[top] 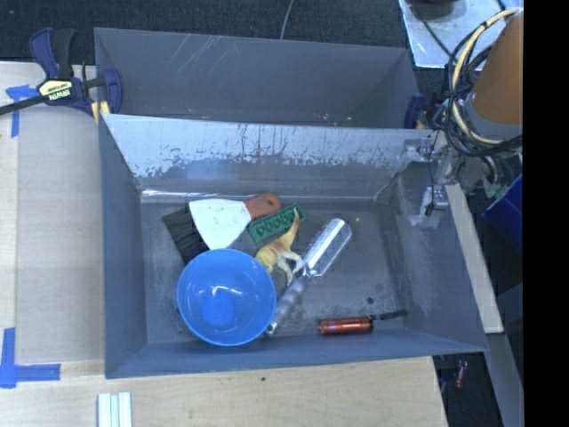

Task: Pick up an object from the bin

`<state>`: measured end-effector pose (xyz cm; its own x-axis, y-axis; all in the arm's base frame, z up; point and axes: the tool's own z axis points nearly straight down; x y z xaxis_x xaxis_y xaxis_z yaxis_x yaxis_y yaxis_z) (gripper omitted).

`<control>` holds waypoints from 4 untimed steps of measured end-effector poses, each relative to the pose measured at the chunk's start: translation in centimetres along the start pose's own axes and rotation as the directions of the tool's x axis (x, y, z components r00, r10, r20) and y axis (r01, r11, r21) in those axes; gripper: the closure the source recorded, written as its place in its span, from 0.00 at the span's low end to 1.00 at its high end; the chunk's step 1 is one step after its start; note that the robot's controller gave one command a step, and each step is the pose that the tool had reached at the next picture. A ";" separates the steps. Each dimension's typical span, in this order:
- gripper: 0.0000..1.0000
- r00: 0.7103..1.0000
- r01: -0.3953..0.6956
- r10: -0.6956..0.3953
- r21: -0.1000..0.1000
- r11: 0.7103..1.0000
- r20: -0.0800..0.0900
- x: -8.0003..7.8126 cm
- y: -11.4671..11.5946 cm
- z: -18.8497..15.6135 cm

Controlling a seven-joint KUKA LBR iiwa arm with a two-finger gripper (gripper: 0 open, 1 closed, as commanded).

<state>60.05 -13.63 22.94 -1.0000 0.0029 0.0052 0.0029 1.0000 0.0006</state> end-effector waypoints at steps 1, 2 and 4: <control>0.00 1.000 0.002 -0.002 0.001 1.000 0.008 -0.2 0.1 -0.4; 0.00 1.000 0.000 0.000 0.002 1.000 0.008 3.5 3.6 6.2; 0.00 0.993 0.117 -0.117 0.001 0.993 0.004 1.0 8.6 13.2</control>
Offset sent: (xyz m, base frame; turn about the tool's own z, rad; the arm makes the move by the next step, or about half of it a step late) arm -0.0401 0.0407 -0.0681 -0.0011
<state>58.96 -5.01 9.80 -0.9935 -0.1143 0.0010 -0.1143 0.9935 0.0002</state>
